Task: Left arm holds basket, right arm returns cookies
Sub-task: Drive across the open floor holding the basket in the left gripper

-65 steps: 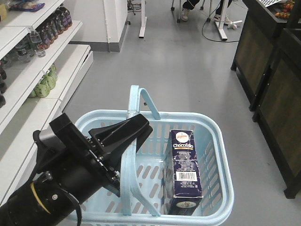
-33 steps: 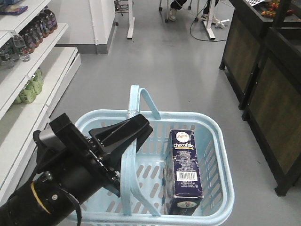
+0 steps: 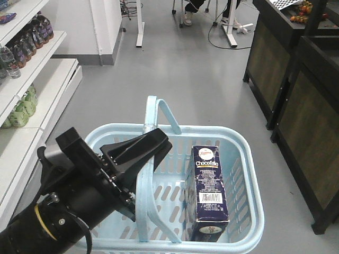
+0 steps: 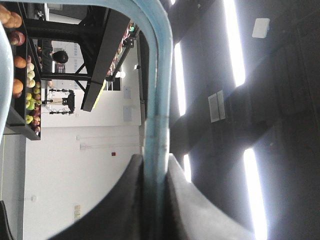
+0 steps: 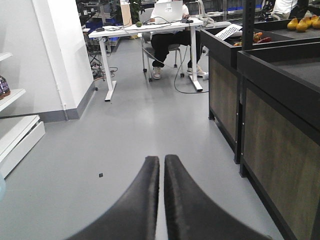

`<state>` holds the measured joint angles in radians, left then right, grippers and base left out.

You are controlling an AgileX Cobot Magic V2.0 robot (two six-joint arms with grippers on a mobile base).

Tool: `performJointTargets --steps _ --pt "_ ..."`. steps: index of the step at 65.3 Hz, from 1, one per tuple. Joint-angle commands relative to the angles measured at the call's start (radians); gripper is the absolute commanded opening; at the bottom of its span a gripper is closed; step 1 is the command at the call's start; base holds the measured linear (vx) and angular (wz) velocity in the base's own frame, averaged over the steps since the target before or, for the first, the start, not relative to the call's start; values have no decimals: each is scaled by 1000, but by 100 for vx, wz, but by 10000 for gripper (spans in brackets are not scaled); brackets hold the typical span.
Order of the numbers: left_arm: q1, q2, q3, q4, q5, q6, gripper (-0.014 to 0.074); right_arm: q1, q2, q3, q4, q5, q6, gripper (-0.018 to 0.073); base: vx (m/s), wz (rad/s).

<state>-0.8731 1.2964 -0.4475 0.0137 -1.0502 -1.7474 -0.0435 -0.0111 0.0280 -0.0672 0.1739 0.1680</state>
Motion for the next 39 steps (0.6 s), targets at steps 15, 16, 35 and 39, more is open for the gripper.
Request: performJointTargets --steps 15,16,35,39 --pt "-6 -28 -33 -7 -134 0 0 -7 -13 18 -11 -70 -6 -3 28 3" --pt "-6 -28 -33 -7 -134 0 0 -7 -13 18 -11 -70 -6 -3 31 3" --pt "-6 -28 -33 -7 -134 0 0 -7 -13 18 -11 -70 -6 -3 35 0" --pt "-6 -28 -33 -7 -134 0 0 -7 -13 18 -11 -70 -6 -3 38 -3"
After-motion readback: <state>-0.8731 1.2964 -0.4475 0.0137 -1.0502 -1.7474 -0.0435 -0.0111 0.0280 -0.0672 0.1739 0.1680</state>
